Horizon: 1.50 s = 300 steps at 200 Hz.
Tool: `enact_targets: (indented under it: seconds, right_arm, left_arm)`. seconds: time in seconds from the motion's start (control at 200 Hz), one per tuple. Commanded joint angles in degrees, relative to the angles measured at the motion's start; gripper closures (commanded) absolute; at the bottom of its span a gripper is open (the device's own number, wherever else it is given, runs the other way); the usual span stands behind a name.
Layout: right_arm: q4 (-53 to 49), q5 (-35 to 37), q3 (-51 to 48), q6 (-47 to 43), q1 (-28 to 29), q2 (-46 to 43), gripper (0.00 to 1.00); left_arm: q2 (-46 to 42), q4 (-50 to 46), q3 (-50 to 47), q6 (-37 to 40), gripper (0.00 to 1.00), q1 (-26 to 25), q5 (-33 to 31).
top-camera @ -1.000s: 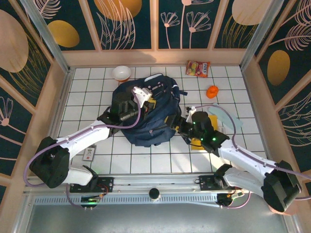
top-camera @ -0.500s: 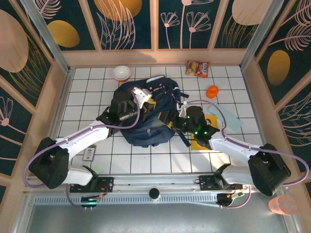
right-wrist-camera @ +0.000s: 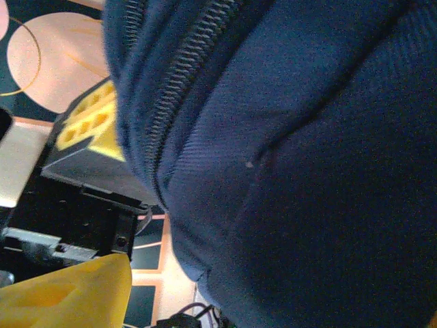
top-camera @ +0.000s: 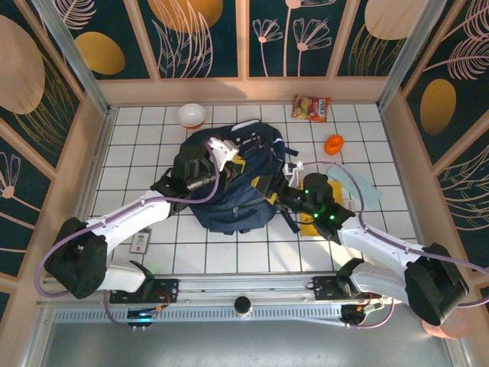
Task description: Pack the student bag
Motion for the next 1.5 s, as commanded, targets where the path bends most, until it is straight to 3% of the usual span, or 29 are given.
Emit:
enact_targets:
  seconds: [0.0, 0.07, 0.15, 0.265, 0.335, 0.395, 0.455, 0.565, 0.801, 1.031, 1.381, 1.496]
  right_arm:
    - [5.54, 1.14, 0.82, 2.03, 0.6, 2.79, 0.28]
    - [7.78, 1.25, 1.76, 2.24, 0.92, 4.68, 0.36]
    - [9.39, 2.14, 2.84, 2.53, 1.49, 6.71, 0.57]
    - [10.41, 4.73, 3.93, 2.59, 2.1, 8.23, 0.79]
    - [11.66, 7.28, 4.2, 2.95, 2.36, 8.34, 0.95]
    - [12.54, 9.99, 4.62, 3.04, 2.71, 8.43, 1.0]
    - [12.27, 12.87, 5.49, 2.92, 3.24, 8.64, 1.0]
    - [11.66, 17.14, 7.72, 1.54, 4.85, 9.71, 1.0]
    - [7.83, 25.54, 11.5, 0.59, 8.89, 11.62, 1.0]
    - [6.08, 27.31, 14.17, -0.64, 10.24, 13.33, 1.0]
    - [7.06, 27.01, 15.79, -1.69, 11.08, 15.01, 1.0]
    - [6.46, 28.28, 16.06, -1.98, 11.9, 14.94, 1.0]
  left_arm:
    - [-1.53, 6.84, 1.47, -0.34, 1.0, 0.05, 4.19]
    - [-1.62, 6.94, 1.41, -0.74, 1.0, 0.07, 5.38]
    - [-1.94, 6.5, 1.43, -0.89, 1.0, 0.04, 5.77]
    - [-2.88, 3.03, 2.29, -2.44, 1.0, 0.06, 4.1]
    - [-4.11, -0.23, 2.7, -5.51, 0.86, 0.08, 1.24]
    - [-5.72, -4.12, 3.39, -7.91, 0.72, 0.09, -1.25]
    - [-7.62, -9.1, 4.13, -11.14, 0.63, 0.1, -3.94]
    - [-11.69, -19.02, 4.76, -17.48, 0.58, 0.07, -6.45]
    - [-21.27, -34.8, 1.37, -31.16, 0.64, -0.31, -8.89]
    - [-22.54, -46.69, -0.33, -32.08, 0.63, -5.36, -10.24]
    - [-21.6, -46.92, -1.57, -34.69, 0.64, -6.77, -7.36]
    - [-19.69, -47.41, -0.73, -35.46, 0.64, -7.47, -9.18]
